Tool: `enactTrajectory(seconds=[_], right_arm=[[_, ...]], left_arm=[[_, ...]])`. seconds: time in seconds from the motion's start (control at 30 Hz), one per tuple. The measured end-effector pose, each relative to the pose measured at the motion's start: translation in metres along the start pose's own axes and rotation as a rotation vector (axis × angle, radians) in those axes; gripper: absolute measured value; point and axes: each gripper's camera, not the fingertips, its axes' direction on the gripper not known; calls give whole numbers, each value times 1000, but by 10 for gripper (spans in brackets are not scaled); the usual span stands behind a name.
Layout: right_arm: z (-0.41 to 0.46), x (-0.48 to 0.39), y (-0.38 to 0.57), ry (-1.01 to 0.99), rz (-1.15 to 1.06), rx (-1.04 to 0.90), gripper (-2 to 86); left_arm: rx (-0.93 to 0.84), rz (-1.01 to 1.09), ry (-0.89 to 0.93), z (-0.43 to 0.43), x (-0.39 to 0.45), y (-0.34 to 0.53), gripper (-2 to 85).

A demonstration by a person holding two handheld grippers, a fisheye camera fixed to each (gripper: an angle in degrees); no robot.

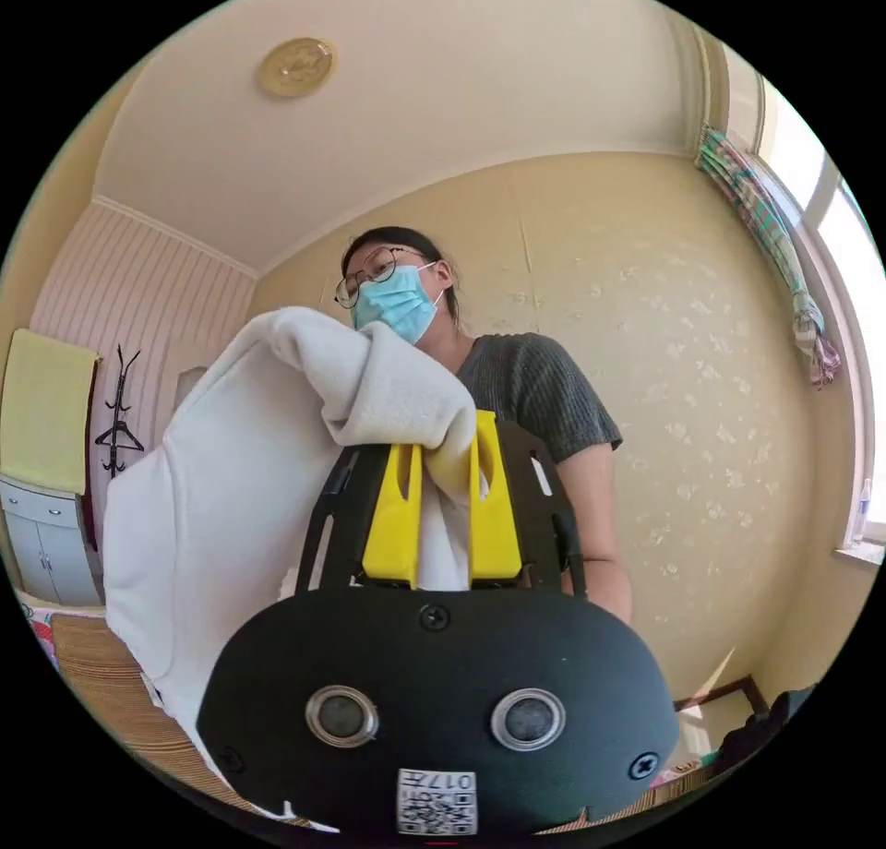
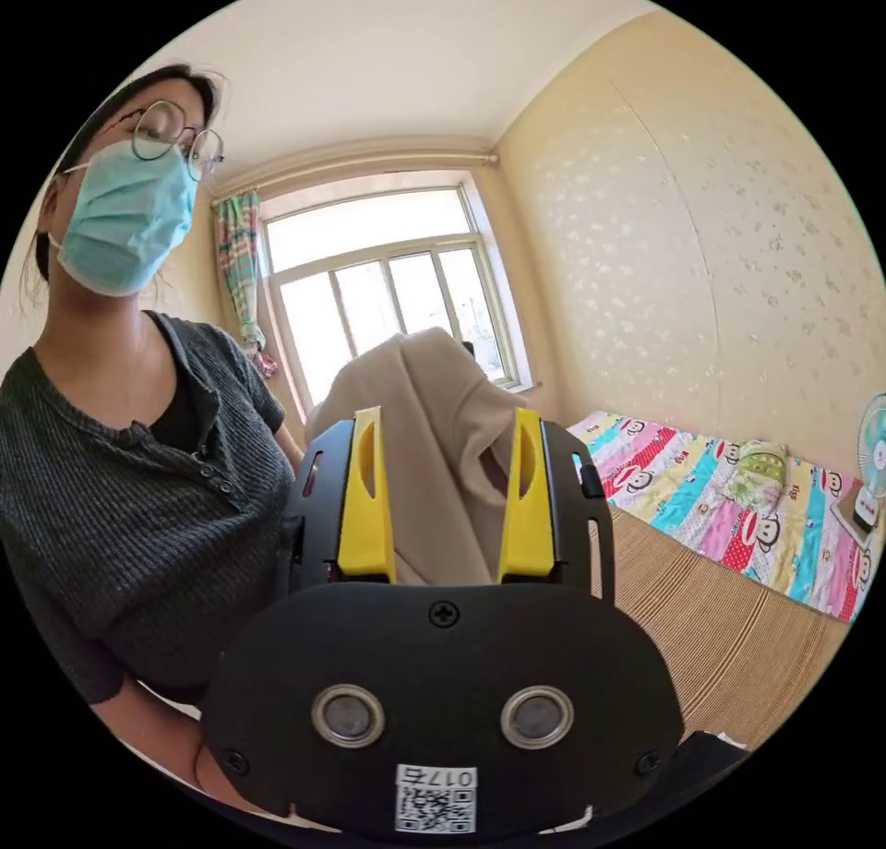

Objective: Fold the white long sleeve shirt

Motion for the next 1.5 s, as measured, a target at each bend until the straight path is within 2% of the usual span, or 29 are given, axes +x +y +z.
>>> enactTrajectory(seconds=[0.03, 0.1, 0.13, 0.17, 0.2, 0.23, 0.27, 0.33, 0.37, 0.53, 0.6, 0.67, 0.73, 0.83, 0.9, 0.93, 1.03, 1.17, 1.23, 1.27, 1.3, 1.37, 1.5], right_arm=[[25, 8, 5, -40, 13, -54, 212], [63, 21, 14, -268, 46, -128, 228], [86, 26, 22, -480, 47, -141, 222], [103, 28, 29, -595, 52, -138, 205], [109, 27, 33, -609, 54, -130, 167], [114, 24, 37, -582, 74, -95, 91], [112, 22, 39, -494, 106, -59, 76], [105, 17, 35, -336, 149, -46, 62], [98, 12, 30, -241, 152, -49, 57], [82, -4, 3, -90, 153, -59, 44], [81, -6, -3, 8, 212, -62, 42], [79, -22, -12, 189, 232, -64, 42], [78, -37, -21, 310, 211, -73, 43], [80, -56, -34, 413, 161, -103, 46], [81, -61, -41, 440, 148, -103, 48], [81, -63, -45, 447, 140, -107, 49], [85, -64, -55, 453, 136, -116, 50], [89, -67, -61, 435, 108, -100, 52], [84, -70, -61, 441, 87, -79, 53], [78, -71, -61, 451, 77, -67, 54], [74, -70, -60, 455, 78, -61, 54], [55, -64, -54, 407, 98, -41, 57], [37, -59, -36, 203, 43, -43, 66]], left_arm=[[-16, -4, 16, 6, -2, 0, 82], [-65, -30, 109, 29, -15, 0, 82], [-75, -46, 127, 33, -18, 0, 83], [-93, -94, 144, 38, -25, -1, 83], [-110, -150, 145, 40, -30, -2, 83], [-118, -175, 140, 39, -31, -3, 83], [-139, -215, 110, 37, -29, -6, 83], [-178, -275, -9, 30, -19, -11, 83], [-201, -333, -129, 23, -11, -14, 84], [-237, -487, -526, -2, 18, -26, 84], [-267, -569, -681, 1, 13, -31, 79], [-290, -586, -790, 9, 4, -38, 79], [-244, -604, -835, 12, -8, -43, 79], [-71, -720, -873, 4, -37, -42, 94], [70, -751, -887, 10, -67, -41, 136], [81, -752, -884, 15, -76, -42, 144], [48, -779, -979, 54, -122, -56, 180], [-105, -771, -1225, 116, -179, -82, 199], [-162, -755, -1346, 136, -193, -94, 175], [-182, -740, -1447, 146, -197, -104, 138], [-187, -673, -1522, 154, -194, -118, 63], [-156, -552, -1567, 161, -184, -144, 14], [-14, -430, -1491, 156, -175, -203, -2]])
